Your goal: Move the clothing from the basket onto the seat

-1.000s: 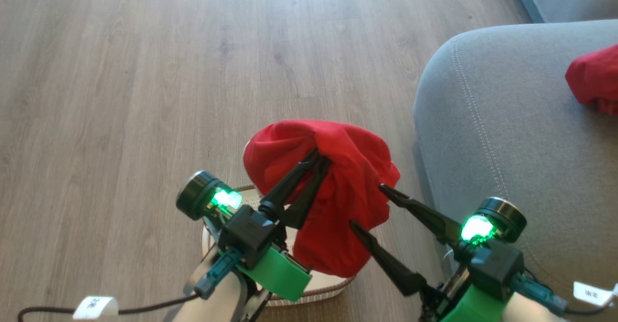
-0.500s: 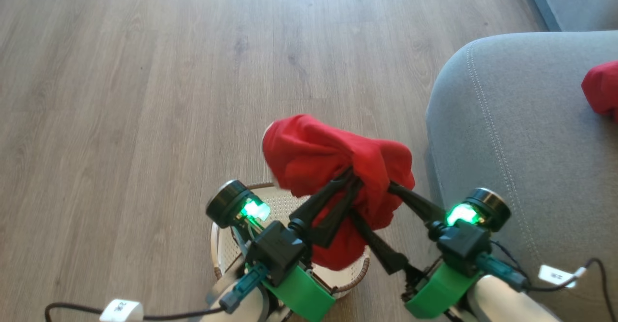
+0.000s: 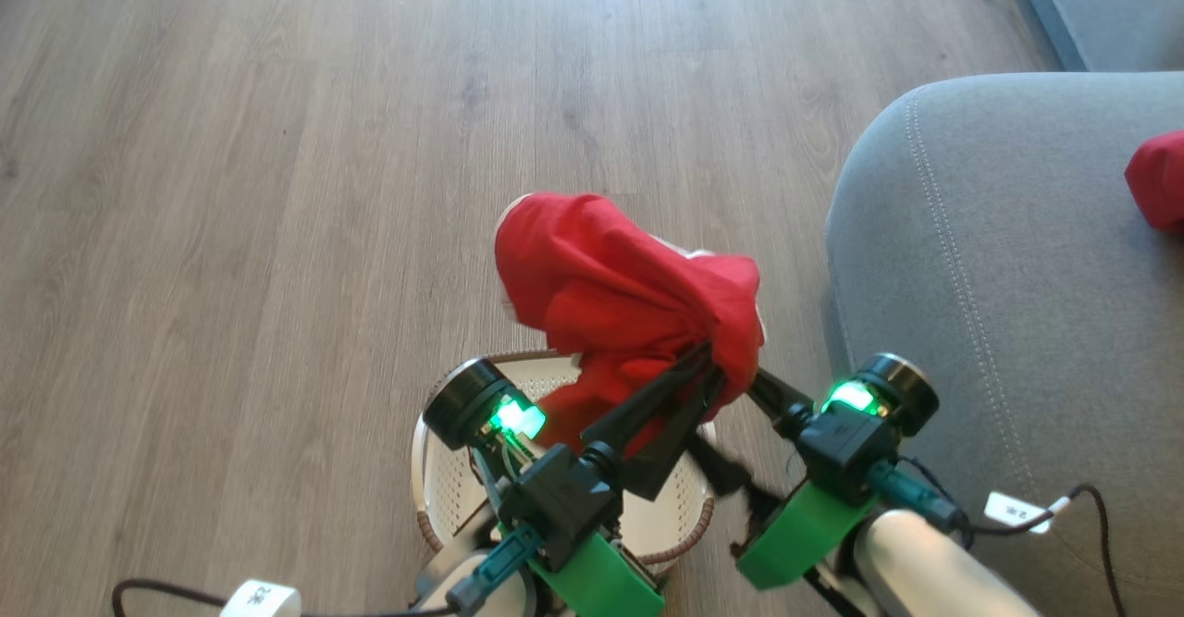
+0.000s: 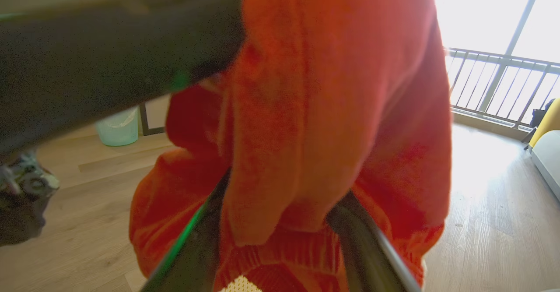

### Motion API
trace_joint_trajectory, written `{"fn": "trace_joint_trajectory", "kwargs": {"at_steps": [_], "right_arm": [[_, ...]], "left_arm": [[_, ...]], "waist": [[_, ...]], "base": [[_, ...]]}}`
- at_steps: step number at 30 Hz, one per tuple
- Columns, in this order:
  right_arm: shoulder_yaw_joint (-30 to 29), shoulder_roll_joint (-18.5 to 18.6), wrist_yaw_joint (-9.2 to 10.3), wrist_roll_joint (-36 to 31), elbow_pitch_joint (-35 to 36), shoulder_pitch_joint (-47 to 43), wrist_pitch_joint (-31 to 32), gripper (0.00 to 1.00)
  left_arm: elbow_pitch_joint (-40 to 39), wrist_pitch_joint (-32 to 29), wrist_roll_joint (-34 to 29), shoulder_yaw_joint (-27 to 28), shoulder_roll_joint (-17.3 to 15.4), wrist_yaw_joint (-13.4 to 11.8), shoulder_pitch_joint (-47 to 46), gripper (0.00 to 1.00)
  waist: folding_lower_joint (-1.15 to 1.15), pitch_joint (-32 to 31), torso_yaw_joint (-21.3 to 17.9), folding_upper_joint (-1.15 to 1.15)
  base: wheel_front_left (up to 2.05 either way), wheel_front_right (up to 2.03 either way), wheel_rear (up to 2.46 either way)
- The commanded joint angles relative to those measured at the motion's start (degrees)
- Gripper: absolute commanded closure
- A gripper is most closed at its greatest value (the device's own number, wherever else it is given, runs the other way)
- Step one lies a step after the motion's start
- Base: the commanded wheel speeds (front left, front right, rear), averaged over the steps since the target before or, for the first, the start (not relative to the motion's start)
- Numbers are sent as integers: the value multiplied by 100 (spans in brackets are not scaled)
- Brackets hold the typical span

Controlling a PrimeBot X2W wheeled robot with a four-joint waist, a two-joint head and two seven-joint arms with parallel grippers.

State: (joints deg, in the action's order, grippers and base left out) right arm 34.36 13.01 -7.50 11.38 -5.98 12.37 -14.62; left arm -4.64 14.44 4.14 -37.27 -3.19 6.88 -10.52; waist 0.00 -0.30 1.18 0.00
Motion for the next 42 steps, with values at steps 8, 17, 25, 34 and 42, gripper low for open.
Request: {"fn": "trace_joint_trajectory", "kwargs": {"at_steps": [8,17,25,34,42], "right_arm": [[-808,-480,1,-193,434,127,-38,100],[-1358,-865,1,-137,841,-59,-38,100],[-1441,-954,1,-147,992,-202,-38,100],[-1493,-924,1,-812,1240,-294,-38,100],[-1852,-964,1,-743,1378,-305,-38,100]], "left_arm": [[-265,56,126,47,31,31,-303,100],[-200,56,190,-50,31,43,-344,100],[-61,56,319,163,31,37,-227,25],[100,56,354,306,31,28,-203,0],[483,56,18,324,3,32,-171,0]], "waist": [[0,64,53,0],[0,55,86,0],[0,-3,75,0],[0,-32,36,0],[0,-11,9,0]], "base": [[0,0,0],[0,0,0],[0,0,0],[0,0,0],[0,0,0]]}}
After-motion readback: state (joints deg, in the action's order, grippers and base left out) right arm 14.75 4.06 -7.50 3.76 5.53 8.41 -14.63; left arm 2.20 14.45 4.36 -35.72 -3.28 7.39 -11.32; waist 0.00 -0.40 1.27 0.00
